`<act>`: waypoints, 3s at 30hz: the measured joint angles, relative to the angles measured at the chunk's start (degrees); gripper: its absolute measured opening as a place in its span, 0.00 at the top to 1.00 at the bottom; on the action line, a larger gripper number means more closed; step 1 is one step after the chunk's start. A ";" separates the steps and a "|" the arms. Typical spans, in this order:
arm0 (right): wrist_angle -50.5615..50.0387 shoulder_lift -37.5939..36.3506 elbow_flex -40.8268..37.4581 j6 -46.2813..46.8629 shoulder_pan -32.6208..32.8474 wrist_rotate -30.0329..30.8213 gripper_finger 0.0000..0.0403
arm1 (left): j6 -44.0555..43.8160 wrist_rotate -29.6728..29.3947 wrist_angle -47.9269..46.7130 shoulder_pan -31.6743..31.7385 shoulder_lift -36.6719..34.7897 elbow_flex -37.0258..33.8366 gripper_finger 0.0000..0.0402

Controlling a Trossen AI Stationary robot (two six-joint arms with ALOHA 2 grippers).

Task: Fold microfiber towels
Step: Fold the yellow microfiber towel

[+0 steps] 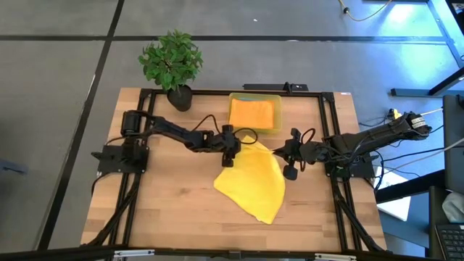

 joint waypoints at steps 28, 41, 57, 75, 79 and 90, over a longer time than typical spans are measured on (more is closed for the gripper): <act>-0.50 0.00 0.00 -0.13 0.01 -1.11 1.00 | 3.31 -10.20 1.82 -0.91 2.59 0.06 0.89; -1.30 0.00 0.02 0.15 -0.01 0.14 1.00 | -9.63 -23.29 -33.88 -12.39 -12.28 6.34 1.00; 11.42 0.68 4.96 -2.78 12.78 -5.72 1.00 | -29.06 -28.00 -61.57 -38.10 -19.80 24.61 1.00; 12.97 10.23 23.45 -6.12 26.43 -7.80 1.00 | -29.66 -29.66 -63.78 -53.83 -19.78 44.91 1.00; 9.79 11.91 28.87 -8.17 26.54 -9.08 1.00 | -27.26 -29.75 -63.35 -54.34 -19.78 47.85 1.00; -4.96 11.13 28.72 -0.10 19.38 -4.92 1.00 | -43.32 -30.03 -83.27 -51.25 -19.80 48.96 1.00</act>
